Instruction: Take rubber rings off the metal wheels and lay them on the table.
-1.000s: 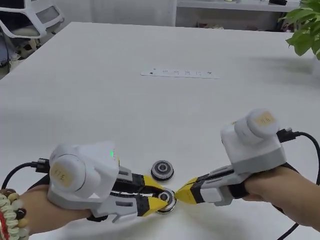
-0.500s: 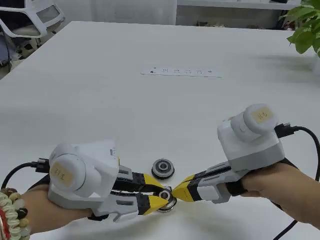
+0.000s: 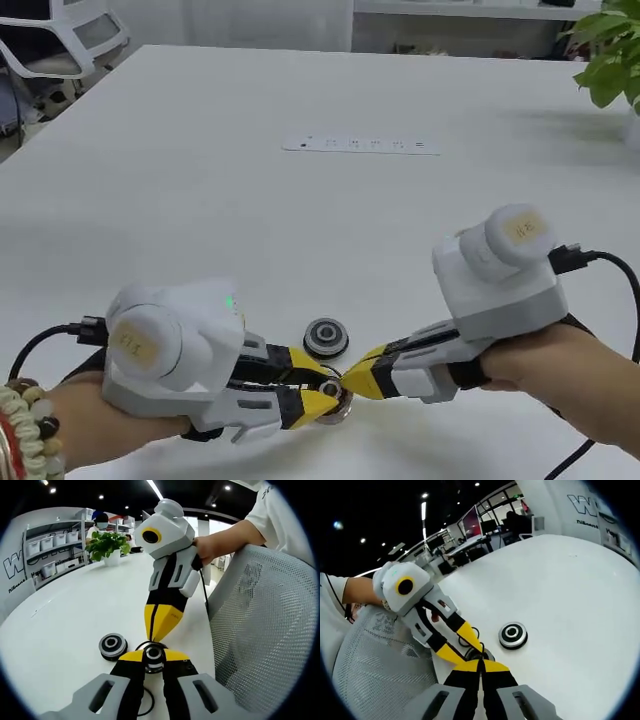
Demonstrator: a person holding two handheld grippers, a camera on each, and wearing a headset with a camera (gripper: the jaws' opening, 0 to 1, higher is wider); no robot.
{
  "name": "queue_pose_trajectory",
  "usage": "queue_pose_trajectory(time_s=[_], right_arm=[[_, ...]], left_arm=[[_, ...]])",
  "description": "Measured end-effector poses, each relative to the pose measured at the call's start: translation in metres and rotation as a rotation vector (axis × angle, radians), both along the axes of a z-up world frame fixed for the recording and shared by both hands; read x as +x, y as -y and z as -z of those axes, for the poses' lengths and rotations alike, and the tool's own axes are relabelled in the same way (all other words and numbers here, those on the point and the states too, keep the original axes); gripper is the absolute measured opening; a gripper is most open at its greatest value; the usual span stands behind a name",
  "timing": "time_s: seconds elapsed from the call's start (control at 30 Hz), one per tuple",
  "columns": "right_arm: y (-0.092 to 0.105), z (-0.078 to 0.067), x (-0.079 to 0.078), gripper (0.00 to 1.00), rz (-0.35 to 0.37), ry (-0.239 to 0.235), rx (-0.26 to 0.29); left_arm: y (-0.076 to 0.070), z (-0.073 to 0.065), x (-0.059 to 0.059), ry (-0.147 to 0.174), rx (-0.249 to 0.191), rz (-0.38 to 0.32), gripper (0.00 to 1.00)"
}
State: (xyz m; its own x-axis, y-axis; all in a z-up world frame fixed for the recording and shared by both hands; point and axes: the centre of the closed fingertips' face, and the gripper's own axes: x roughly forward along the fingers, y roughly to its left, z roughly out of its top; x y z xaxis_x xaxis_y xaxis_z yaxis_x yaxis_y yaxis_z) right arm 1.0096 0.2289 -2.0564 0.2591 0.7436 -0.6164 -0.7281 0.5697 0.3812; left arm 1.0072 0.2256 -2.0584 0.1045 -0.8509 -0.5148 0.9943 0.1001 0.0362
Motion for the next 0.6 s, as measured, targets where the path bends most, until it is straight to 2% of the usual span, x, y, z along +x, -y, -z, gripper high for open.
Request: queue_pose_trajectory(time_s=[0.07,0.17,0.33,0.5,0.6], right_arm=[[0.0013,0.0022,0.0003,0.00,0.007,-0.008,-0.004],[0.0037,0.0048,0.0005,0.00,0.037,-0.046,0.014],[0.0046,0.0050,0.0017,0.00,0.055,-0.060,0.028],[0.0072,0.0052,0.0028,0.00,0.066,-0.063,0.027],[0.0096,0.0031,0.0053,0.00,0.081,-0.063,0.037]], left_arm=[[0.0010,0.0005,-0.0002,-0.002,0.006,0.004,0.07],[0.0010,0.0003,-0.0006,-0.015,0.012,0.008,0.08],[0.0007,0.0005,-0.0016,-0.041,0.018,0.003,0.09],[-0.0002,-0.0033,-0.0019,-0.024,0.028,0.023,0.10],[-0.0012,-0.0048,-0.0029,-0.019,0.048,0.040,0.19]])
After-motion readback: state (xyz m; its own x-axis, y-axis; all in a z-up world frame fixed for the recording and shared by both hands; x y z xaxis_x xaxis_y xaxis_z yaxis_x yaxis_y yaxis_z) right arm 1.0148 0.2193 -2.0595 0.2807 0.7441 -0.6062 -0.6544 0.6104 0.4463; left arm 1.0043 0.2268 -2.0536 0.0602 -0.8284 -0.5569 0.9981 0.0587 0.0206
